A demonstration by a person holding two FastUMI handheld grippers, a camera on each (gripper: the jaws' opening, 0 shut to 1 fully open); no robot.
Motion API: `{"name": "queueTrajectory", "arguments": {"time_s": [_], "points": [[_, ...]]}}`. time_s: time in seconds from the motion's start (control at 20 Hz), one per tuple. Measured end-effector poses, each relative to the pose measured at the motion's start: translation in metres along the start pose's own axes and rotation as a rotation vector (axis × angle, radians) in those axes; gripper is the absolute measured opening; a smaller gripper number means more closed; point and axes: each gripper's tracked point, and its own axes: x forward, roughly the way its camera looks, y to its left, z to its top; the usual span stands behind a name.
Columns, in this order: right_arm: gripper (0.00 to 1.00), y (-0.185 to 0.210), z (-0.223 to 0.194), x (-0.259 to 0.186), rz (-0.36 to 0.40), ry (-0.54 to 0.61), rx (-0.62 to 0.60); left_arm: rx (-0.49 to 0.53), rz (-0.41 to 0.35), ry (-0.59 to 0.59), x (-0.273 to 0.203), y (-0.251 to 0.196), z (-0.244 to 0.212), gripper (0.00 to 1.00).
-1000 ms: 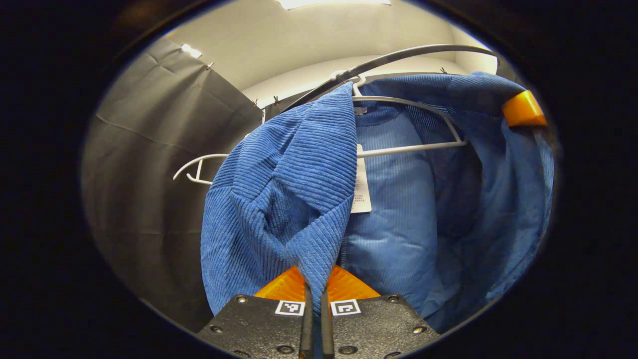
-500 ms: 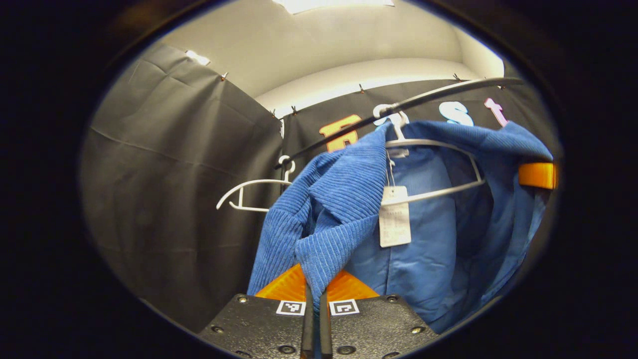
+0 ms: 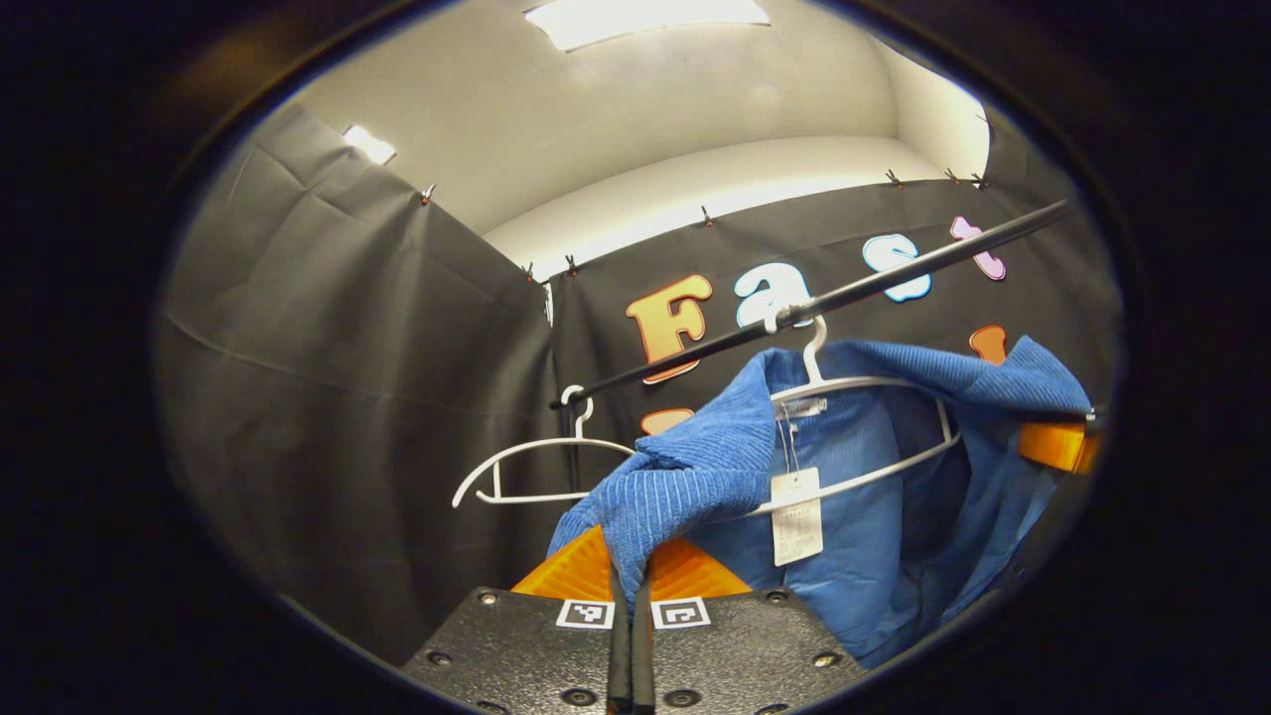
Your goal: Grasp the clothes on the hanger with both hands and then place them into the laundry hamper below.
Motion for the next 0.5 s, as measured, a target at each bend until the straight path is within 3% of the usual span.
{"name": "queueTrajectory", "arguments": {"time_s": [0.15, 0.25, 0.5], "points": [[0.10, -0.003, -0.002, 0.001, -0.004, 0.005, 0.006, 0.053, 0.043, -0.081, 0.026, 0.033, 0.050, 0.00], [0.10, -0.003, -0.004, 0.004, -0.006, 0.008, 0.017, 0.072, 0.029, -0.092, 0.048, 0.044, 0.072, 0.00], [0.10, -0.006, -0.003, 0.005, -0.012, 0.001, 0.014, 0.115, -0.027, -0.023, 0.099, 0.073, 0.050, 0.00]]}}
